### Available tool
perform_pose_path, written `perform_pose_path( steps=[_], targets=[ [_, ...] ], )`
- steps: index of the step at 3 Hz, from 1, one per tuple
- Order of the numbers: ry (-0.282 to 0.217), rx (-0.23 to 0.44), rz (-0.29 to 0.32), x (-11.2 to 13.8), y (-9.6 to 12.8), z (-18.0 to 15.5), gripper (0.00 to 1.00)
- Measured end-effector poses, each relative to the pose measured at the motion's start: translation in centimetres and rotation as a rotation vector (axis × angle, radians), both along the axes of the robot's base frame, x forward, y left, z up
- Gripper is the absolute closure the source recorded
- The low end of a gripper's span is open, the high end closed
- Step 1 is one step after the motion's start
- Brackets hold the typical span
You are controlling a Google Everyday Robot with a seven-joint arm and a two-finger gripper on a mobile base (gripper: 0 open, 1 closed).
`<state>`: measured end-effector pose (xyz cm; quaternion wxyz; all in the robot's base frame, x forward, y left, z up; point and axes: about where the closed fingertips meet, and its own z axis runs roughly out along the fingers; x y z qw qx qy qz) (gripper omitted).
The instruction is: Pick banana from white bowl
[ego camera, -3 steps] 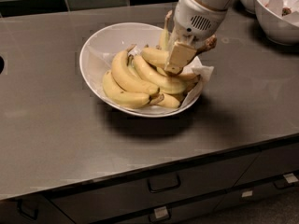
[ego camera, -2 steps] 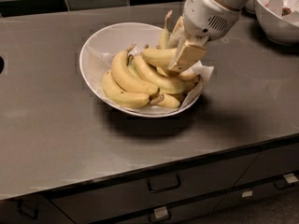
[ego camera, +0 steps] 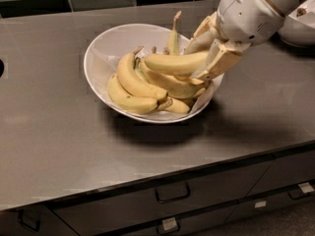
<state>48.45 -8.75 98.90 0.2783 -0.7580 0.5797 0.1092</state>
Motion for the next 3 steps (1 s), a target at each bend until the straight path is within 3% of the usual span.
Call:
perform_pose_path(
  steps=[1, 2, 3],
  targets=[
    [-0.053, 0.035, 0.083, -1.0, 0.1, 1.1, 1.00],
    [-0.098, 0.049, 0.116, -1.9, 0.8, 2.7, 1.00],
    [-0.130, 0.073, 0.104, -2.5, 1.1, 3.9, 1.00]
  ],
)
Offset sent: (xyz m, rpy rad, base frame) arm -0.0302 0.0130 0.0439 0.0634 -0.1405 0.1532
